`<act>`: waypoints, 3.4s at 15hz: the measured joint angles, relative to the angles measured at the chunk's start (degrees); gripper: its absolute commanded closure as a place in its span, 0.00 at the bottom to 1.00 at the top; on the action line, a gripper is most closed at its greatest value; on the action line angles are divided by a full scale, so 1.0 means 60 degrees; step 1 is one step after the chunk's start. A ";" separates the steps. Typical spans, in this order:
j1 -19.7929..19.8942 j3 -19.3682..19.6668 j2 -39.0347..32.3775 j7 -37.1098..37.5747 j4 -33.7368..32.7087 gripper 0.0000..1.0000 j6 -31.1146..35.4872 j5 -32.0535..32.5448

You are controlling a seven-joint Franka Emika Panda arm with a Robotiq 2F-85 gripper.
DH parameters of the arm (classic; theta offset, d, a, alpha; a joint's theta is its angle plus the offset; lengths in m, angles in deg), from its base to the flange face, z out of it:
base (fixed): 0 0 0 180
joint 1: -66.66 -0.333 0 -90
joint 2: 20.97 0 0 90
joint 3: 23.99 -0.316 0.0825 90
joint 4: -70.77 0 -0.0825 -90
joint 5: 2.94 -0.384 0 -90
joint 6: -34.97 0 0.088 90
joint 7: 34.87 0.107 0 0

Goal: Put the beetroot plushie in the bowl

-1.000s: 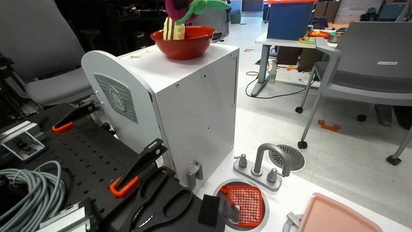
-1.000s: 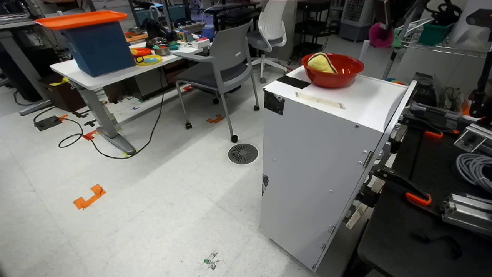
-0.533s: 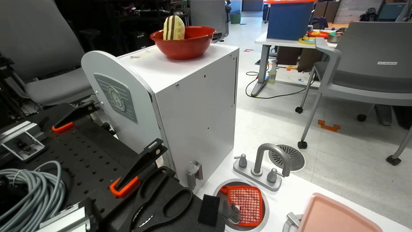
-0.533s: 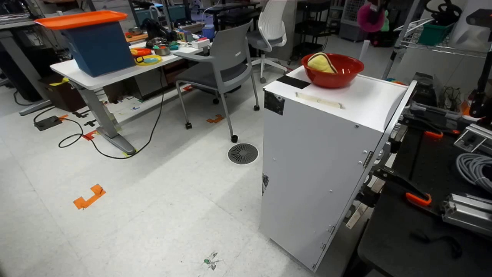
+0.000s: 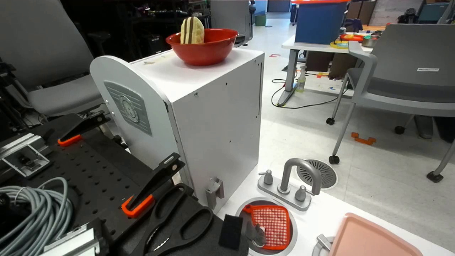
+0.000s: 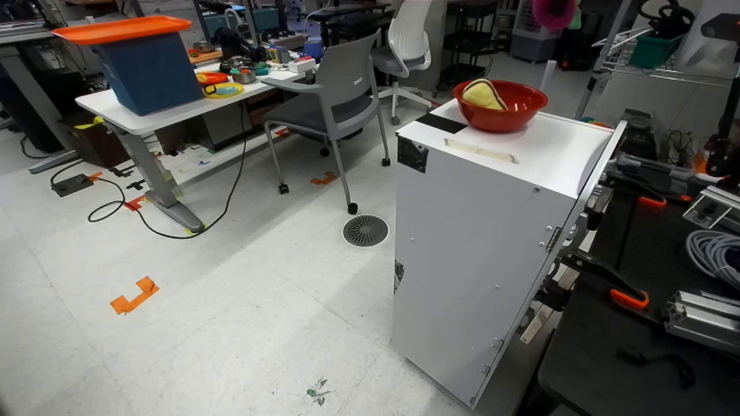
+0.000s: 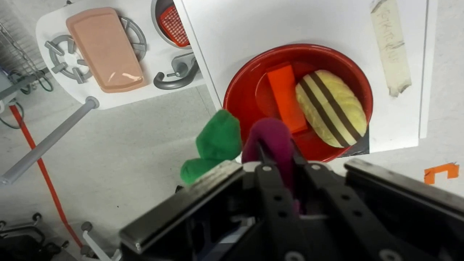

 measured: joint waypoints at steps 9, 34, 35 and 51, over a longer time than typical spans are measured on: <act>0.0167 0.0212 -0.0164 -0.0074 0.0196 0.26 0.0513 -0.0001; -0.0441 -0.0467 0.1476 -0.0202 0.1442 0.00 0.0152 -0.0884; -0.0443 -0.0506 0.1621 -0.0201 0.1507 0.00 -0.0103 -0.1084; -0.0745 -0.0455 0.1926 -0.1900 0.1675 0.00 -0.2013 -0.2743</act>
